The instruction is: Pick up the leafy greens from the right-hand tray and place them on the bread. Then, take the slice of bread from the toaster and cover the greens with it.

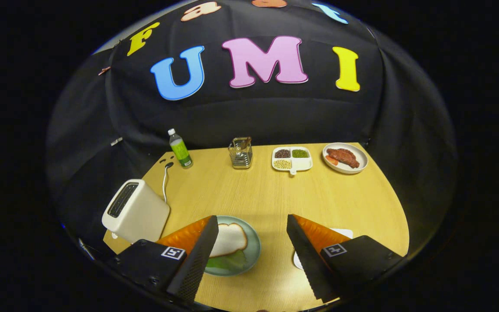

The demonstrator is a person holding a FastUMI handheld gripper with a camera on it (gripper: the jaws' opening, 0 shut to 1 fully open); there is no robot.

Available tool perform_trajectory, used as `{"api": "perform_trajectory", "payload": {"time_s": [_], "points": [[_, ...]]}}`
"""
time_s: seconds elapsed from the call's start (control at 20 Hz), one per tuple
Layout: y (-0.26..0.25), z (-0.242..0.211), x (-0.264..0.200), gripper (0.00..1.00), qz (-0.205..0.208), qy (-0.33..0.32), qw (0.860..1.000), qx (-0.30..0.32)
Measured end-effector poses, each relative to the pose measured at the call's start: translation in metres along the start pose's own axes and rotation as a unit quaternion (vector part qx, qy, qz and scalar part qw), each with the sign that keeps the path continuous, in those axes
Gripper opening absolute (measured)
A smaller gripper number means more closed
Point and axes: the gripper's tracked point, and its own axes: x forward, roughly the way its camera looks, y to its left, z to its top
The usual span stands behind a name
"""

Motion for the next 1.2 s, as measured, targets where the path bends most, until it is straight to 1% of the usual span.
{"api": "perform_trajectory", "payload": {"time_s": [0.15,0.3,0.4,0.55,0.75,1.0,1.2], "points": [[-0.018,0.025,-0.036,0.99,-0.029,-0.061,0.998,0.000],[-0.030,0.039,-0.075,0.98,-0.061,-0.103,0.993,-0.001],[-0.034,0.051,-0.099,0.99,-0.075,-0.138,0.988,-0.002],[-0.032,0.065,-0.129,0.98,-0.083,-0.181,0.980,0.001],[-0.039,0.073,-0.141,0.98,-0.102,-0.207,0.973,-0.002],[-0.045,0.064,-0.136,0.98,-0.099,-0.185,0.978,-0.005],[-0.049,0.072,-0.133,0.98,-0.097,-0.185,0.978,-0.007]]}}
